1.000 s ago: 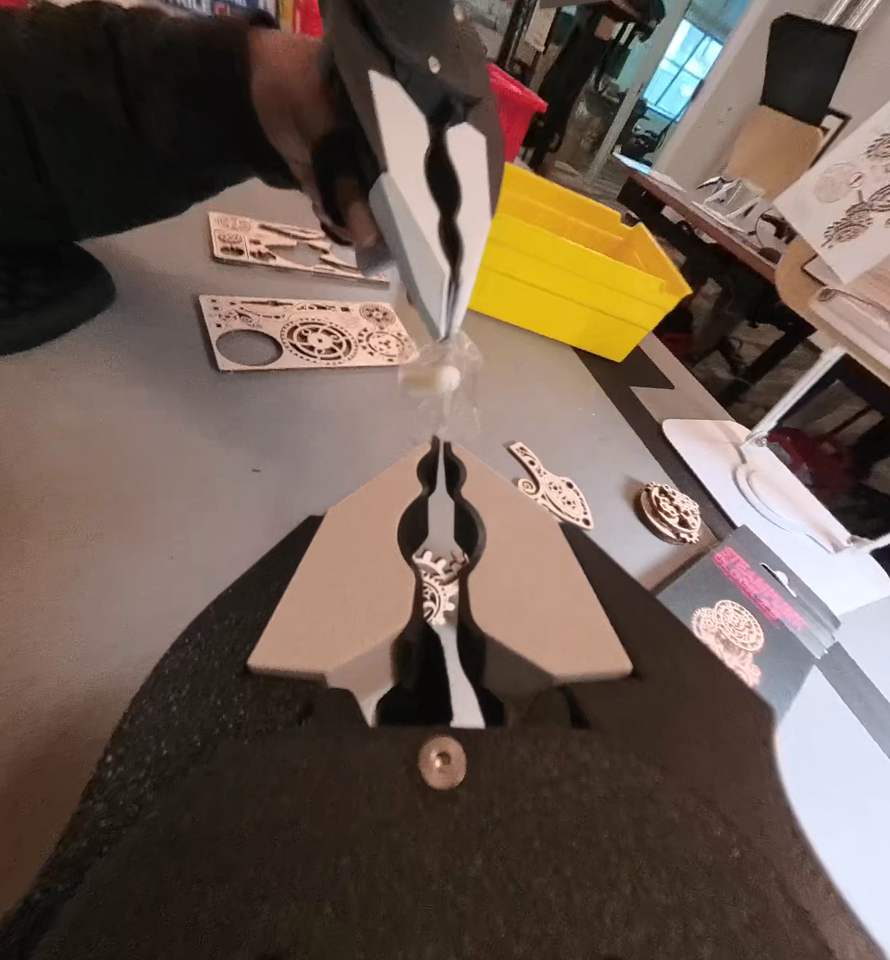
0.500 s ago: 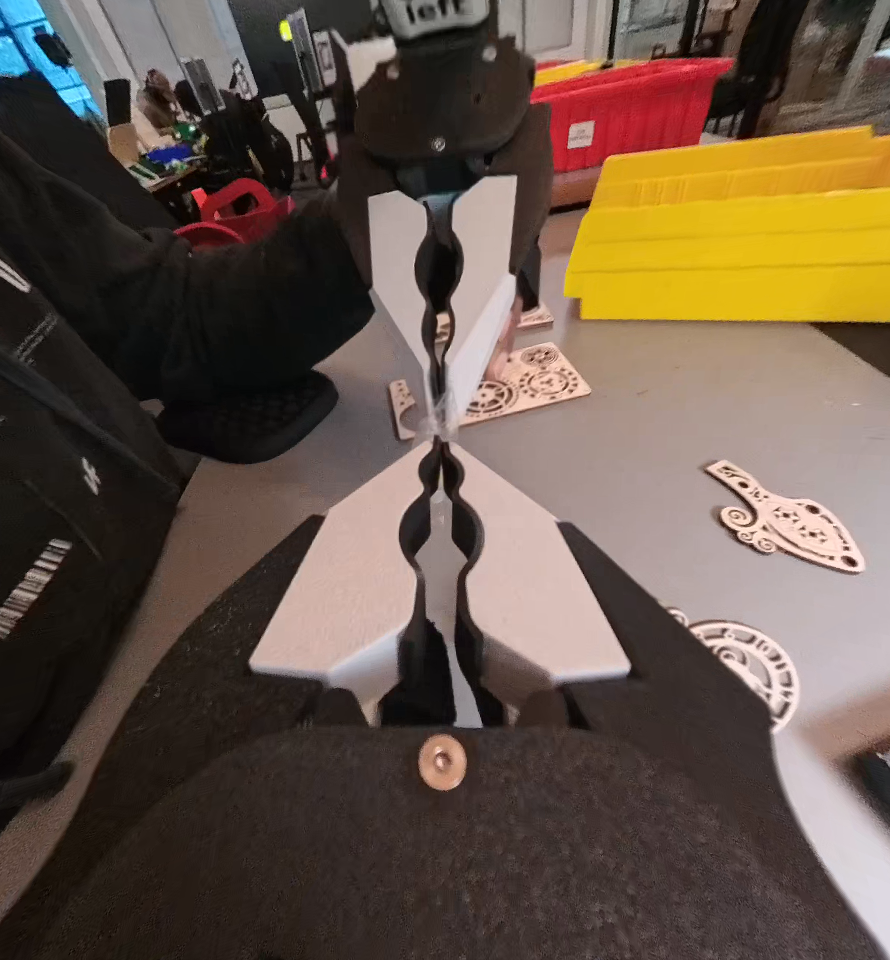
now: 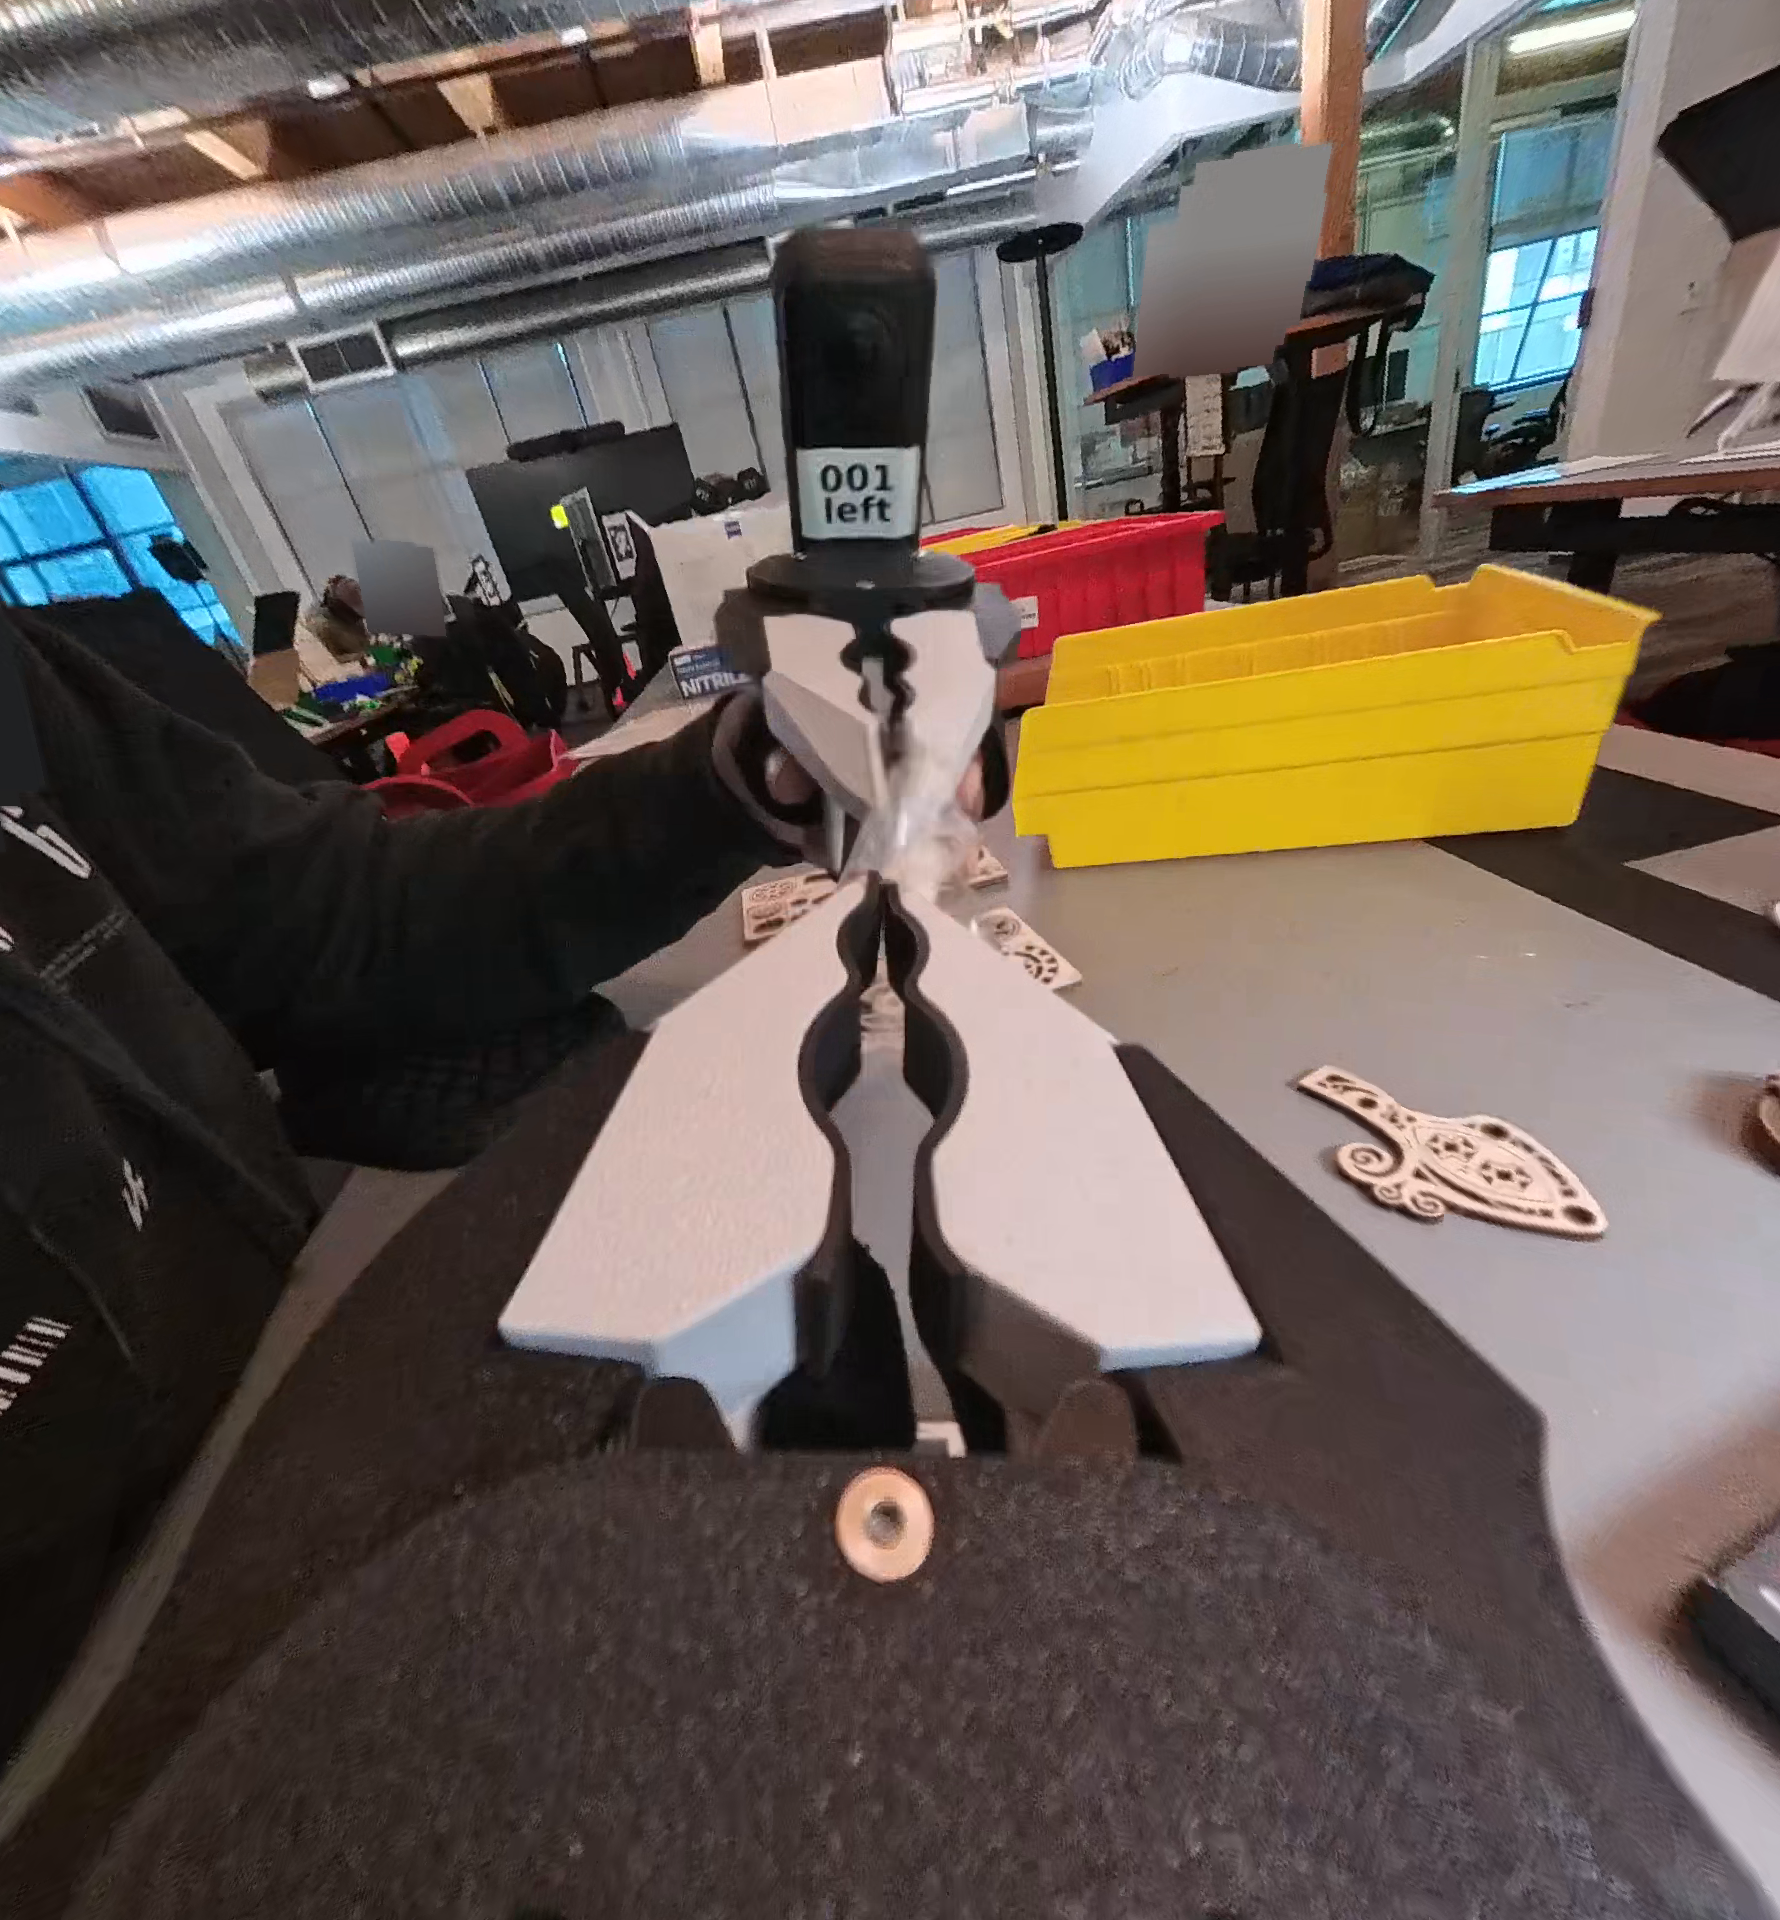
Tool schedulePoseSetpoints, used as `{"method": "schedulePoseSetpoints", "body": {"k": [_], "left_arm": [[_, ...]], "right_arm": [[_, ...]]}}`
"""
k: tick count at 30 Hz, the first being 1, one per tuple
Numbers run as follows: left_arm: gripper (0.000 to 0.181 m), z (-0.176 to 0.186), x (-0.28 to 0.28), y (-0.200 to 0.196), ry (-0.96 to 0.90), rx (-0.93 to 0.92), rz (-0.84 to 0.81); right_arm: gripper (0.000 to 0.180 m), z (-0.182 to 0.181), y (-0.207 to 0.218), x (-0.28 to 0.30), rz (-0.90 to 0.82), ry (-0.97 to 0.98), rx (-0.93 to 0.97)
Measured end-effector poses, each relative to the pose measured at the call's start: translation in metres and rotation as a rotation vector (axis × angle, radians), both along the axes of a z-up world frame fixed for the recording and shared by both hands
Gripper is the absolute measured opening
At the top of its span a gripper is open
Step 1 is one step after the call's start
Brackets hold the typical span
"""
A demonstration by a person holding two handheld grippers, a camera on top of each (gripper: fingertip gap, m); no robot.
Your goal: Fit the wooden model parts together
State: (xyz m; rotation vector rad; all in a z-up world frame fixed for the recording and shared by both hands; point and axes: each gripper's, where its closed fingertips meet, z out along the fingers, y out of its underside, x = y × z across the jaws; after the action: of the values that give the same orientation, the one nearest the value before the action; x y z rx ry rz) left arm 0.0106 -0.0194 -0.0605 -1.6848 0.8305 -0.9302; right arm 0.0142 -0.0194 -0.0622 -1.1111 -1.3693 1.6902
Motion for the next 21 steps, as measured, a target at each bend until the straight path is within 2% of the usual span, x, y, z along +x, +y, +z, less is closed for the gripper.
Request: {"method": "schedulePoseSetpoints", "body": {"k": [2,7,12,17,18,20,21], "left_arm": [[0.0,-0.017,0.006,-0.001,0.096,-0.051,-0.017],[0.0,0.001,-0.019,-0.004,-0.001,-0.066,0.013],[0.0,-0.019,0.007,-0.005,0.084,-0.088,-0.042],[0.0,-0.012,-0.023,-0.001,0.052,-0.065,0.038],[0.009,-0.011,-0.024,-0.001,0.036,-0.066,0.039],[0.039,-0.009,-0.015,0.0,-0.004,-0.061,0.022],[0.041,-0.01,-0.01,0.001,0.0,-0.05,0.017]], "right_arm": [[0.0,-0.001,-0.01,-0.005,0.014,-0.006,0.036],[0.0,0.004,0.015,0.003,-0.065,0.004,0.019],[0.0,-0.004,-0.004,-0.006,-0.024,-0.018,0.082],[0.0,0.01,0.014,0.008,-0.045,0.042,-0.001],[0.0,0.012,0.014,0.01,-0.038,0.049,-0.008],[0.0,0.009,0.011,0.01,-0.027,0.046,-0.004],[0.0,0.008,0.007,0.009,-0.011,0.044,-0.002]]}}
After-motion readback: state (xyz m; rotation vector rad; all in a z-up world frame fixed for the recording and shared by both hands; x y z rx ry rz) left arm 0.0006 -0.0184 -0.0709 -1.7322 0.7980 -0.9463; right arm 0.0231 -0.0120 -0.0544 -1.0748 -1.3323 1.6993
